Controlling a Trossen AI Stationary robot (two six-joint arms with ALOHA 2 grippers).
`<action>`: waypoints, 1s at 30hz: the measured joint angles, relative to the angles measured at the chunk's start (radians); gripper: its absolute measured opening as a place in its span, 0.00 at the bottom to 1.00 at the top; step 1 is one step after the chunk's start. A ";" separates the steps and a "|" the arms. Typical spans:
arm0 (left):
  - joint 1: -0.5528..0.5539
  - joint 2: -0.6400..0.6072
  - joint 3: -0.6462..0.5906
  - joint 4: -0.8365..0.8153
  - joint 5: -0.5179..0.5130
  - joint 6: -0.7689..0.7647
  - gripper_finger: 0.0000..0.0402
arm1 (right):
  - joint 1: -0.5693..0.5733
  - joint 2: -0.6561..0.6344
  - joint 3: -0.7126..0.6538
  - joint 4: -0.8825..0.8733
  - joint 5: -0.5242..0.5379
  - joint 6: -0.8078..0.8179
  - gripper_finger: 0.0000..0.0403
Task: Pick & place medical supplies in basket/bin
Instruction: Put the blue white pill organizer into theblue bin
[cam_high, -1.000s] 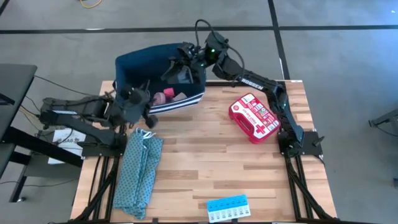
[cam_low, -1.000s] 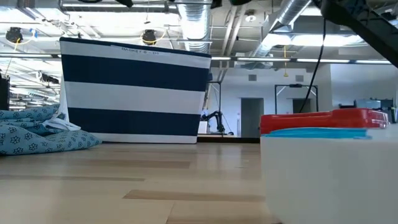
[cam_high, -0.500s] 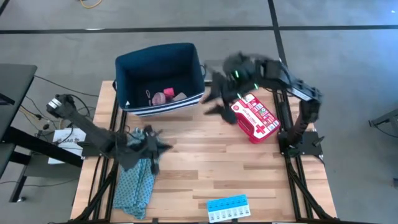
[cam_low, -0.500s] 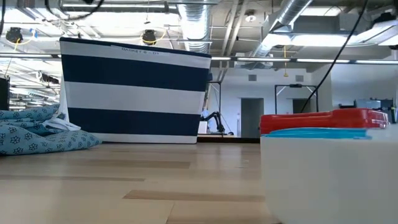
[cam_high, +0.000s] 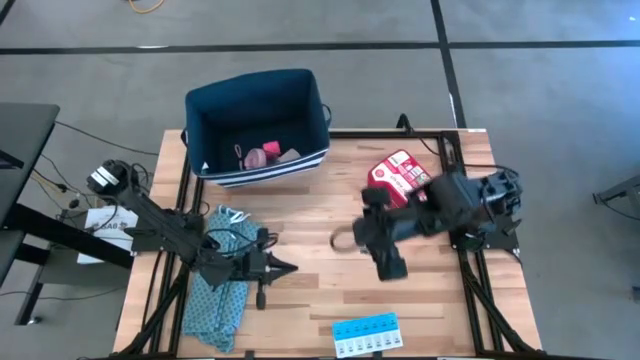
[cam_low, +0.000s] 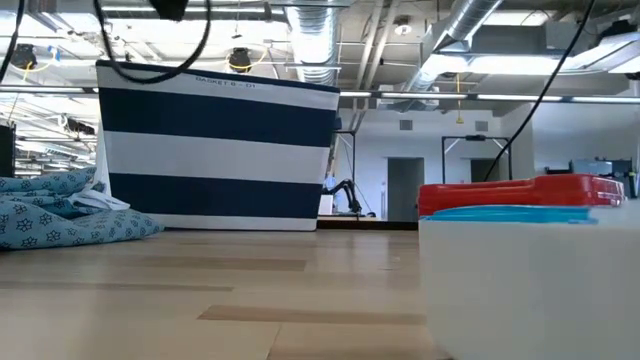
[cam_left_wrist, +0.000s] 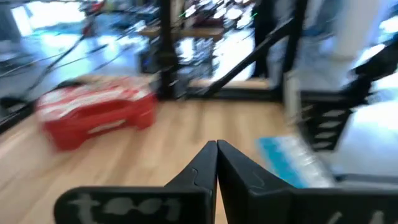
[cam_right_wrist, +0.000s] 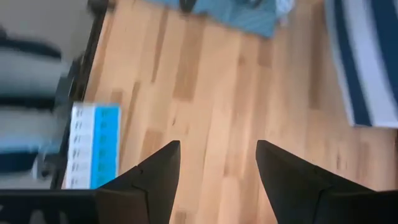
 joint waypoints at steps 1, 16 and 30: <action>0.000 0.006 0.000 0.035 0.029 0.012 0.00 | 0.025 0.005 0.001 -0.021 0.001 0.005 0.51; -0.005 0.038 0.000 0.071 0.127 0.020 0.00 | 0.420 0.002 -0.523 0.334 -0.057 0.153 0.51; 0.051 0.099 0.001 0.083 0.138 -0.004 0.00 | 0.469 0.001 -0.990 0.951 -0.021 0.241 0.51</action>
